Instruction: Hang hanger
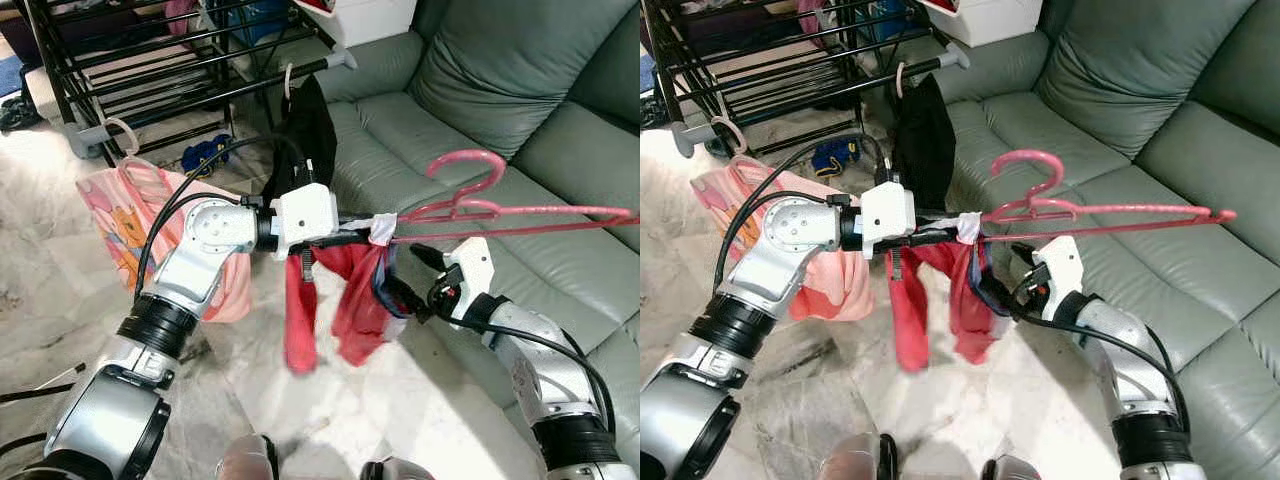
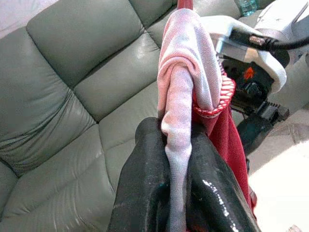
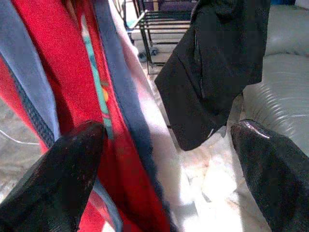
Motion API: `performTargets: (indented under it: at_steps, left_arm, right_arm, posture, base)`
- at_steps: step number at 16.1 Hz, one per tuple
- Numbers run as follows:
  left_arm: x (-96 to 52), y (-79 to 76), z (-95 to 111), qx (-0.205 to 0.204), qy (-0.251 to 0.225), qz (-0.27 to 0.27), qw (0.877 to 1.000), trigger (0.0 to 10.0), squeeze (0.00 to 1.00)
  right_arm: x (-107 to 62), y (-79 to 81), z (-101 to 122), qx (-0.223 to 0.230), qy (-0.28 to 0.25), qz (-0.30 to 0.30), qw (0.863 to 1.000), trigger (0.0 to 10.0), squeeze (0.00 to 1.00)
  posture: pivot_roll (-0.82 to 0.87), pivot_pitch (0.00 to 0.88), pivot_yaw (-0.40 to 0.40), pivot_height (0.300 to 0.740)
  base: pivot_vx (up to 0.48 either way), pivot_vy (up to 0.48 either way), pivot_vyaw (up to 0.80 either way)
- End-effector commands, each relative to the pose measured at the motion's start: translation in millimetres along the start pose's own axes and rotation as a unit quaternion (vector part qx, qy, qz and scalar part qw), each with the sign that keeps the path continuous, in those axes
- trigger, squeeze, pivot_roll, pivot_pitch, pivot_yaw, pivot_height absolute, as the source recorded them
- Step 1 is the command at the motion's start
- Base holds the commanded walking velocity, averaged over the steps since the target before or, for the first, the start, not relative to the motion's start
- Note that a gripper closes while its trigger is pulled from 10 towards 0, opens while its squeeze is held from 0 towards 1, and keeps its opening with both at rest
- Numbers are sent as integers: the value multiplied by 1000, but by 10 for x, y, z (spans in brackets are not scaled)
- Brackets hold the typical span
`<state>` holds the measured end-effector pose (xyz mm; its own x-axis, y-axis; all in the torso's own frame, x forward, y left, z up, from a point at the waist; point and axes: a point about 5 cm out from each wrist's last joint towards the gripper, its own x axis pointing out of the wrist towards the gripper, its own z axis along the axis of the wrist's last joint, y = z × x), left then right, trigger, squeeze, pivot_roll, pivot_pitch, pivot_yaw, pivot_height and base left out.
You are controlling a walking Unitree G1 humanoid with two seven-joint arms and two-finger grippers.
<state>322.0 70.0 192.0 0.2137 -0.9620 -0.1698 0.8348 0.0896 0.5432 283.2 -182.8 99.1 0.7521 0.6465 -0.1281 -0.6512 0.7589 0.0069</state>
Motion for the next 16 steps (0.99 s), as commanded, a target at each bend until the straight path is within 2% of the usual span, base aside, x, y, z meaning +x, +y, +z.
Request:
performTargets:
  at_steps: [1, 3, 4, 6, 8, 10, 12, 13, 14, 15, 16]
  left_arm:
    - [-10, -7, 14, 6, -2, 4, 1000, 2196, 0]
    - [38, -51, 89, 7, -16, -5, 1000, 2471, 0]
    - [86, -72, 195, 7, -39, -8, 999, 2549, 0]
    - [119, -60, 310, 6, -60, -6, 998, 2784, 0]
    - [161, 5, 571, 2, -107, 3, 994, 2902, 0]
    - [166, 43, 674, -1, -126, 8, 992, 2902, 0]
    - [134, 149, 868, -16, -156, 26, 987, 2941, 0]
    - [125, 169, 882, -18, -158, 29, 987, 2941, 0]
    - [66, 225, 807, -13, -136, 42, 990, 2941, 0]
    - [5, 271, 723, -13, -117, 53, 992, 2824, 0]
    - [-159, 371, 506, -19, -69, 78, 994, 2314, 0]
  right_arm:
    - [-11, -40, 95, -14, -18, -7, 1000, 10000, 0]
    - [15, -39, 88, -16, -15, -8, 1000, 10000, 0]
    - [50, -39, 76, -18, -11, -9, 1000, 10000, 0]
    - [70, -48, 36, -15, -2, -16, 1000, 10000, 0]
    - [81, -96, -136, -6, 41, -49, 998, 10000, 0]
    - [66, -116, -226, 9, 60, -62, 996, 10000, 0]
    - [-29, -178, -428, 37, 100, -99, 989, 10000, 0]
    - [-50, -195, -461, 37, 109, -108, 987, 10000, 0]
    - [-151, -275, -528, 31, 128, -152, 980, 784, 0]
    - [-247, -337, -532, 27, 129, -178, 975, 0, 0]
    - [-475, -476, -488, 25, 118, -228, 966, 0, 0]
  posture:
    - [0, 55, 48, 740]
    - [2, 55, 47, 740]
    - [4, 54, 44, 740]
    - [7, 55, 41, 740]
    - [14, 55, 33, 740]
    - [19, 56, 30, 740]
    - [27, 65, 24, 740]
    - [27, 65, 24, 740]
    - [21, 65, 22, 740]
    - [16, 67, 22, 740]
    - [5, 69, 23, 740]
  base:
    - [0, 0, 0]
    - [0, 0, 0]
    - [0, 0, 0]
    - [0, 0, 0]
    - [0, 0, 0]
    - [0, 0, 0]
    - [0, 0, 0]
    - [0, 0, 0]
    - [0, 0, 0]
    - [0, 0, 0]
    - [0, 0, 0]
